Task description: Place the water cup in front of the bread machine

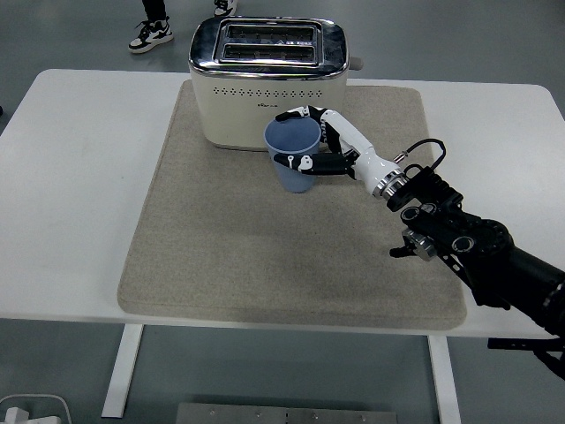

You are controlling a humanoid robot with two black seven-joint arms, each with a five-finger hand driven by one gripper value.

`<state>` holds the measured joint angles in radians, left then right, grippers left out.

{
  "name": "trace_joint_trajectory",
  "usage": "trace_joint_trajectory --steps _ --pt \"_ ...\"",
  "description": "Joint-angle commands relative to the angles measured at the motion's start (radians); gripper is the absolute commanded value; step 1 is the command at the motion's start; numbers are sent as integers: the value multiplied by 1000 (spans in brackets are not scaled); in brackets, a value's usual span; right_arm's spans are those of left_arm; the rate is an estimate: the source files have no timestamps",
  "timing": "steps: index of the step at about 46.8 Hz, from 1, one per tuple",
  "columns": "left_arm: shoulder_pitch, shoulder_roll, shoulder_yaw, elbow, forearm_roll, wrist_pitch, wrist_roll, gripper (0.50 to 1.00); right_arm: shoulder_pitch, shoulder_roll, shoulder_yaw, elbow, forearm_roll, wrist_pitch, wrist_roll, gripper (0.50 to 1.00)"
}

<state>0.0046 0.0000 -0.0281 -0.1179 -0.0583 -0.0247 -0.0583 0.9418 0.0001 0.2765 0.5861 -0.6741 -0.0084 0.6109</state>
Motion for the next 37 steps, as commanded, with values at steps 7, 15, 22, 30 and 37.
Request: trace_joint_trajectory --steps 7,15,22,30,37 --pt "0 0 1 0 0 0 0 1000 -9 0 -42 0 -9 44 0 776" --pt "0 0 -1 0 0 0 0 1000 -9 0 -39 0 -5 39 0 784" --pt "0 0 1 0 0 0 0 1000 -9 0 -39 1 -4 38 0 813" --pt "0 0 1 0 0 2 0 1000 -9 0 -37 0 1 39 0 827" --pt "0 0 1 0 0 2 0 1000 -14 0 -40 0 1 38 0 858"
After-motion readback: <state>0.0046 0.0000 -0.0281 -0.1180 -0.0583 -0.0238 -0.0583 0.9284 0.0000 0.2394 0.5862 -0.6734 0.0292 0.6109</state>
